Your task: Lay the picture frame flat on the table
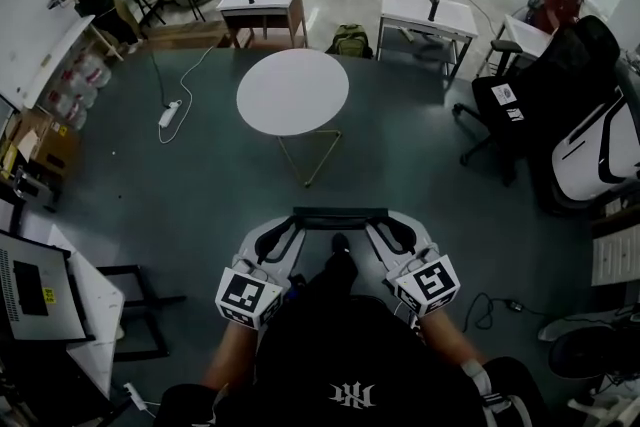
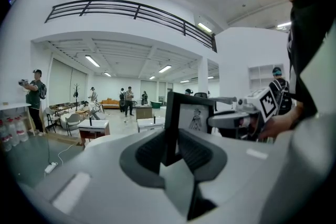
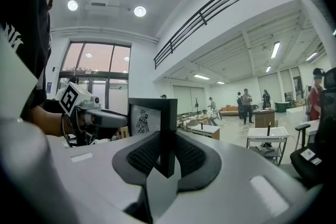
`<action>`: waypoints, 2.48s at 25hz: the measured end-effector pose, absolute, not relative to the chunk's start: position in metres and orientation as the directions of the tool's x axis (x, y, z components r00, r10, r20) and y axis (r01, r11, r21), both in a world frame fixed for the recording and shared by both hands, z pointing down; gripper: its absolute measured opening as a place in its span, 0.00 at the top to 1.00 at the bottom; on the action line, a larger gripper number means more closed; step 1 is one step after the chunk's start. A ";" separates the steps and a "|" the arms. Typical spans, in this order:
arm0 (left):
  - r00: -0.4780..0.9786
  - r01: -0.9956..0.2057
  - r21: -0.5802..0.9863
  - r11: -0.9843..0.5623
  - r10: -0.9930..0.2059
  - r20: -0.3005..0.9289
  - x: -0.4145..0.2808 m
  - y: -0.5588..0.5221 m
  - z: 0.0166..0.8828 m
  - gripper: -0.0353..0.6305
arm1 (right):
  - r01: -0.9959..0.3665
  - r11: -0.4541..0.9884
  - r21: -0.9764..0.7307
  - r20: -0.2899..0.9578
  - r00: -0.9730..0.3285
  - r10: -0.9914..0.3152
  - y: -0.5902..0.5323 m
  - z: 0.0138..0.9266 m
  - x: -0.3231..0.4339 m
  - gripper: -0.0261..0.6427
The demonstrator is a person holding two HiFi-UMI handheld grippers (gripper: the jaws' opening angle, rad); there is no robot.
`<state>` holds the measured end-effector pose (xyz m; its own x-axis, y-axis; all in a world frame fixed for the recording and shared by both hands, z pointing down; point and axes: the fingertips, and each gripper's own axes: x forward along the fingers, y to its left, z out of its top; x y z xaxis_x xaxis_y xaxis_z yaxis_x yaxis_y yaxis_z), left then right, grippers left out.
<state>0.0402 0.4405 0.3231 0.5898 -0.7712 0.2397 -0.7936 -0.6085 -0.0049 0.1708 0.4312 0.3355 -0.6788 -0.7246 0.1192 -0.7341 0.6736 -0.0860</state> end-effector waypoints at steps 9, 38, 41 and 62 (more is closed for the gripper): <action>0.624 -0.766 -0.011 -0.643 -0.746 0.233 0.052 0.384 0.321 0.83 | -0.760 0.643 -0.091 0.112 -0.650 -0.752 0.384 0.337 0.181 0.84; 0.646 -0.762 0.087 -0.642 -0.743 0.172 0.063 0.147 0.322 0.83 | -0.751 0.660 -0.025 0.193 -0.651 -0.734 0.156 0.316 0.193 0.84; 0.664 -0.746 0.086 -0.660 -0.729 0.165 0.067 0.124 0.322 0.83 | -0.762 0.648 -0.025 0.198 -0.639 -0.744 0.137 0.318 0.196 0.85; 0.590 -0.807 0.117 -0.578 -0.796 0.138 0.002 0.074 0.337 0.83 | -0.695 0.719 -0.003 0.228 -0.700 -0.677 0.076 0.327 0.132 0.85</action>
